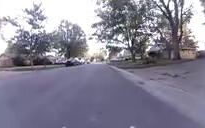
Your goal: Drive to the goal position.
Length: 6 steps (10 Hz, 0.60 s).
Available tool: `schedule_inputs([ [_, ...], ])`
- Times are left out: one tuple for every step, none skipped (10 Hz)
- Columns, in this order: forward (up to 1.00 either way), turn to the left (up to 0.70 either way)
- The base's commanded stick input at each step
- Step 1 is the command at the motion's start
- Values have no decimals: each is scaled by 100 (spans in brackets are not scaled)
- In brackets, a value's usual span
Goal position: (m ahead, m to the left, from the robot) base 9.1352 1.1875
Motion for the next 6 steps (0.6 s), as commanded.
schedule_inputs([
  [100, 0],
  [100, 0],
  [100, 0],
  [100, 0],
  [100, 0],
  [100, 0],
])
